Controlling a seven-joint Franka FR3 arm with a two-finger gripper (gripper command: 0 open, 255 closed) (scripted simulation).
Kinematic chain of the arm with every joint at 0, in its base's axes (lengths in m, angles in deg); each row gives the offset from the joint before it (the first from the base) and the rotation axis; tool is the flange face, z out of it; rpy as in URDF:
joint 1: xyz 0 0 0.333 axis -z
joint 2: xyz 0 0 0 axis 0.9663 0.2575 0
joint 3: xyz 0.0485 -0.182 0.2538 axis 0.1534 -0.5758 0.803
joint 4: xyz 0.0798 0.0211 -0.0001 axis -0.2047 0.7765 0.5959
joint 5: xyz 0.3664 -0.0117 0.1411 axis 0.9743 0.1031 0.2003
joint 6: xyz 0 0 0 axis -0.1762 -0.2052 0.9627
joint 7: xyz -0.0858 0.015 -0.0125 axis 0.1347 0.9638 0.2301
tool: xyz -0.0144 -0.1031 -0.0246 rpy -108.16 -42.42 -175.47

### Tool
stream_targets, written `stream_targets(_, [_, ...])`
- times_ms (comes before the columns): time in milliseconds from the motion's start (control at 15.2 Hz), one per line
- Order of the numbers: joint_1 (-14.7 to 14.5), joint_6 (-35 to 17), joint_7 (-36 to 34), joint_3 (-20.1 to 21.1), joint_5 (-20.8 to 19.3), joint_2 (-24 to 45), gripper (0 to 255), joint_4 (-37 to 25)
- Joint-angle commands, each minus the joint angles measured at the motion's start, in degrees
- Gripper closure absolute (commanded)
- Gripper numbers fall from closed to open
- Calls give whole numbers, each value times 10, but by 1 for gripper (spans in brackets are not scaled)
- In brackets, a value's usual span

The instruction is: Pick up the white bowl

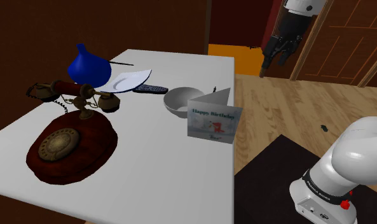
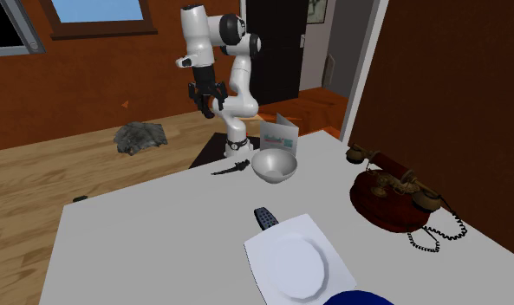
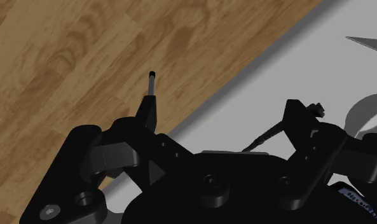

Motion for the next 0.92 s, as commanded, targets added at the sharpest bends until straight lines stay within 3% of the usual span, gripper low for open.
stream_targets(0, [0,0,0,0,0,0,0,0])
stream_targets(858, [-67,-196,-45,50,146,151,0,15])
